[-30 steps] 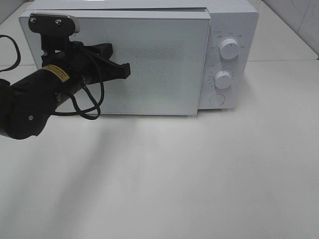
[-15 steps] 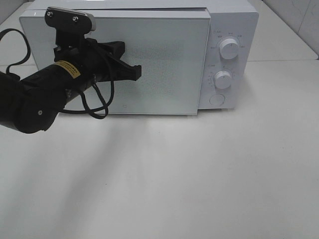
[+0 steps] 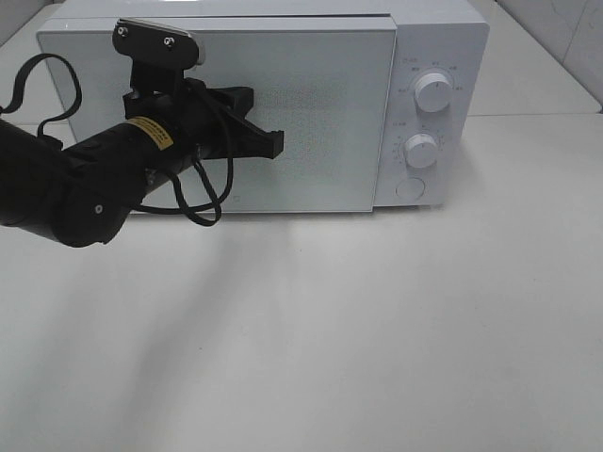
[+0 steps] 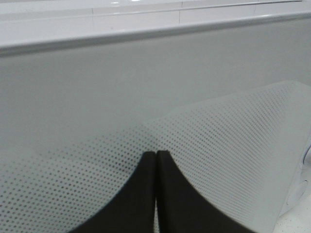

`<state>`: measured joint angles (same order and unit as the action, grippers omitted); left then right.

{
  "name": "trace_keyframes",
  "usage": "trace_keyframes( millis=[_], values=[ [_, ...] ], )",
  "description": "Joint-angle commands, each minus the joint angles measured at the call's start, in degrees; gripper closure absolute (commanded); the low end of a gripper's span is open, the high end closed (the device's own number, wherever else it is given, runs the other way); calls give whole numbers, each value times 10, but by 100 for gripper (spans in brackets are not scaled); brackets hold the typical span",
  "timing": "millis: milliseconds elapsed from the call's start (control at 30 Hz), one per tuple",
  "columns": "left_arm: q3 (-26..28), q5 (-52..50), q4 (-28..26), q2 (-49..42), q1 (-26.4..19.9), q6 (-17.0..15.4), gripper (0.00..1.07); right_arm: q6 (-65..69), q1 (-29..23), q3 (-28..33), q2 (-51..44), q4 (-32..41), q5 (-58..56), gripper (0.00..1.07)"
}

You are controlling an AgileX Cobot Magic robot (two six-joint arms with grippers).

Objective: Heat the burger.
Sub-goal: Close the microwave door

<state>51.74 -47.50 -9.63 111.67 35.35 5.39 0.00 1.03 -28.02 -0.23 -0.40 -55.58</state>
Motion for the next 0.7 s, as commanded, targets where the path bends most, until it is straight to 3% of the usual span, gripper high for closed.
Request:
trace_keyframes(
  millis=[33, 333, 700],
  values=[
    [18, -21, -73, 4, -14, 6, 107, 0, 2, 1, -17, -2, 4, 70],
    [21, -21, -77, 6, -14, 9, 107, 0, 2, 1, -17, -2, 4, 70],
    [80, 1, -82, 30, -2, 14, 107, 0, 2, 1, -17, -2, 4, 70]
  ],
)
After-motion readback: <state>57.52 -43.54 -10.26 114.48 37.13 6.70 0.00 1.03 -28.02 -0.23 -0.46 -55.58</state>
